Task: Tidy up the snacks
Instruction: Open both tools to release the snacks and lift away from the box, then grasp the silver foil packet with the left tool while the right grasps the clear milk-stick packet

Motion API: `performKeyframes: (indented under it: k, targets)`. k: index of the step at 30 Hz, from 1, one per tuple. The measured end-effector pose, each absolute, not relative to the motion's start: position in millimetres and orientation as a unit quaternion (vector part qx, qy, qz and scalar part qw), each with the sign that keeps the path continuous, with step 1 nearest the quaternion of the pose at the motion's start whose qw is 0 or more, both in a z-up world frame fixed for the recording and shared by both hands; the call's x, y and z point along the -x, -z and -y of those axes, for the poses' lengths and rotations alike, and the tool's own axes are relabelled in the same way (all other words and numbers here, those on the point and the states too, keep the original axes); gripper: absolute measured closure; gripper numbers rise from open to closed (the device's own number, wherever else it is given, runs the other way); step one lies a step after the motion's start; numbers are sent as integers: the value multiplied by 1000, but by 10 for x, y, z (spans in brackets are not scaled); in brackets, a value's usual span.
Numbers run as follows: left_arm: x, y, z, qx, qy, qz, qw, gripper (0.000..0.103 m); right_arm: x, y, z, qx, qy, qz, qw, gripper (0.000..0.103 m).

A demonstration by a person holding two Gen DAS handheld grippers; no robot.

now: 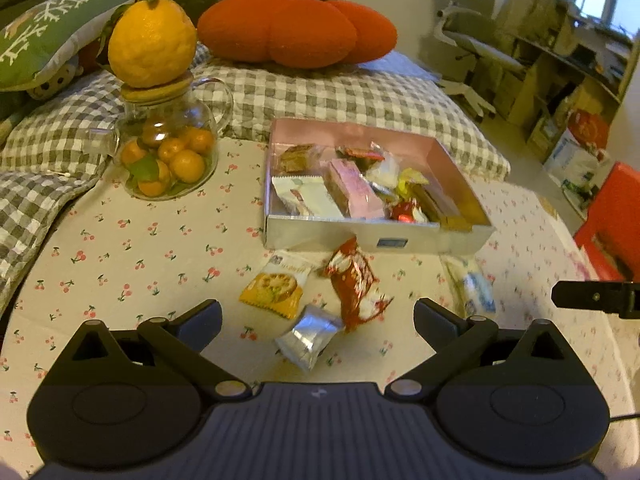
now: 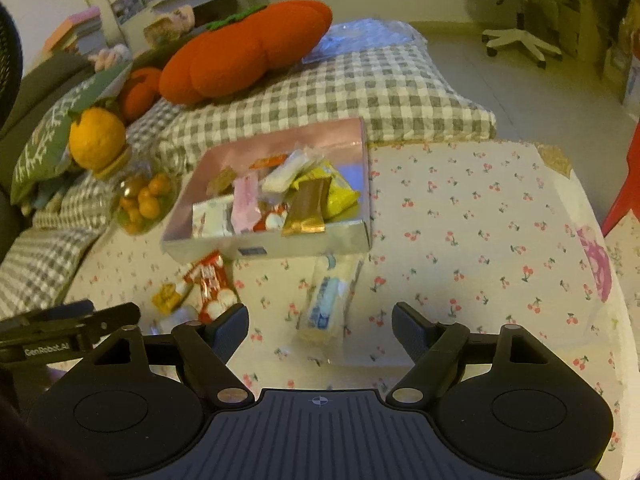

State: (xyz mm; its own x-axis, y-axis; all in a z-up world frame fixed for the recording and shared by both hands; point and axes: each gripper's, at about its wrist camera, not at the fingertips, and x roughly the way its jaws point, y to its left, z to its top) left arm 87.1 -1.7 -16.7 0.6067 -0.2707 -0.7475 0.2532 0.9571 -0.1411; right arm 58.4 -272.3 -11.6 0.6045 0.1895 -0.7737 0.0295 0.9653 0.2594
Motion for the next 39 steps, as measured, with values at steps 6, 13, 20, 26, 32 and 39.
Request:
performKeyframes:
  k: [6,13,20,26,32,39]
  targets:
    - [-719,325,-15,-30,159,-419,893,1,-431,273,2669,-84,-47,-448,889,21]
    - [-544,559,-95,-42,200,-409,889,1,-235,495,2640,-69,-56,-427,900,21]
    - [-449,828,-146,-83,224,-395,887,6,-103,746,2612,-36,-65,-403,912,18]
    - [-459,953,-144,-95,235,-387,886,7,-126,959,2573,-30,-72,-411,908,18]
    - [-514,984,-92,-98,241,-375,890,4,-205,1079,2494,-9,-73,-412,908,14]
    - [-629,1002,-28,-95,239,-365,895,6,-399,1117,2426,-9,-72,-405,911,9]
